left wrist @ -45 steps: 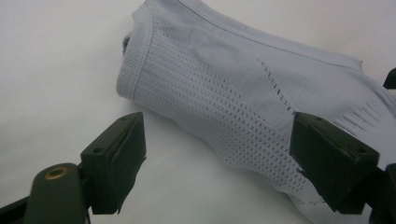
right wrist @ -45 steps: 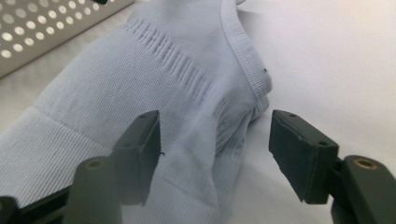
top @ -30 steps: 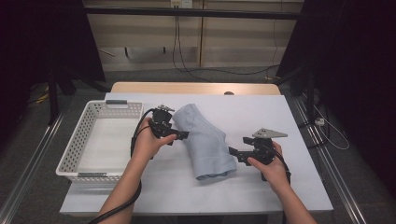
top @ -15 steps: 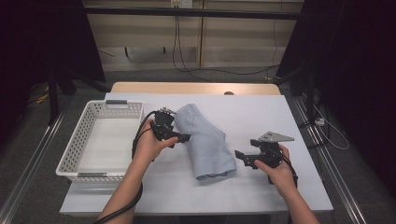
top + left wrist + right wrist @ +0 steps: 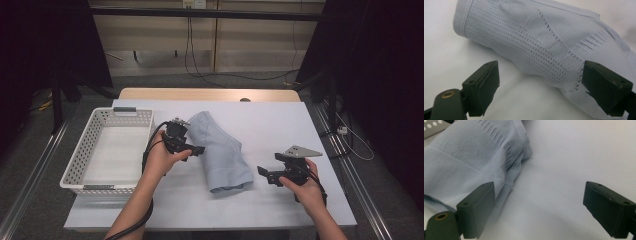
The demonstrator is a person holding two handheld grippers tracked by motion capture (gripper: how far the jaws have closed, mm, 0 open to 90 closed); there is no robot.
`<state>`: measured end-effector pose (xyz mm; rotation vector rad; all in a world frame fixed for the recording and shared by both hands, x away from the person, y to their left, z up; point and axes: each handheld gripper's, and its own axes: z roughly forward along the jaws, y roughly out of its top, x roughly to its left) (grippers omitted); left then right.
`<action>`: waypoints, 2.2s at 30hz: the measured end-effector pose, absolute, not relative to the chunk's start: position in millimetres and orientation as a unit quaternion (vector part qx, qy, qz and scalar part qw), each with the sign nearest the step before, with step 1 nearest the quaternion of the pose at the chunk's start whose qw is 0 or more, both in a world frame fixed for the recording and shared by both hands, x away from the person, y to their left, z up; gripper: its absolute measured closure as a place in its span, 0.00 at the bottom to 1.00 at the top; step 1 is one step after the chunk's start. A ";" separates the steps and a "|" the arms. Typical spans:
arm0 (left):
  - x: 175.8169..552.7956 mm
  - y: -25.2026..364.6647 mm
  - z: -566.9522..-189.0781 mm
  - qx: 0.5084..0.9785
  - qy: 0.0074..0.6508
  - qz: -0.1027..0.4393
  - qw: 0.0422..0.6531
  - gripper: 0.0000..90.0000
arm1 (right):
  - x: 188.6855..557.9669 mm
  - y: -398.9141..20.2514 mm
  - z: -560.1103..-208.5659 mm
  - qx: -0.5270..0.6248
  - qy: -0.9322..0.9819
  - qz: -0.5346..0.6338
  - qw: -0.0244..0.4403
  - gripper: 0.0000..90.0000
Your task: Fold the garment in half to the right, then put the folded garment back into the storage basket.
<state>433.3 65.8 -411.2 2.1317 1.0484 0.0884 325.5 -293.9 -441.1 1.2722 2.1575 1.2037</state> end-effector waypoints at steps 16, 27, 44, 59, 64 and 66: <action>423.1 54.4 -410.0 0.838 0.396 0.030 0.373 0.13 | 319.7 -299.5 -444.5 0.441 0.769 0.427 0.178 0.09; 421.9 48.9 -413.3 0.831 0.406 0.033 0.378 0.12 | 318.3 -297.3 -442.0 0.438 0.769 0.427 0.186 0.09; 420.0 42.8 -419.0 0.832 0.414 0.043 0.368 0.11 | 316.3 -300.2 -438.3 0.436 0.766 0.428 0.200 0.09; 418.6 42.1 -424.0 0.831 0.420 0.043 0.363 0.10 | 318.5 -300.2 -438.3 0.437 0.765 0.431 0.197 0.09; 418.8 41.1 -427.3 0.830 0.425 0.043 0.358 0.10 | 317.9 -300.2 -439.2 0.436 0.766 0.430 0.197 0.09; 419.6 40.5 -428.0 0.830 0.430 0.042 0.352 0.10 | 317.0 -300.1 -438.7 0.437 0.765 0.430 0.199 0.09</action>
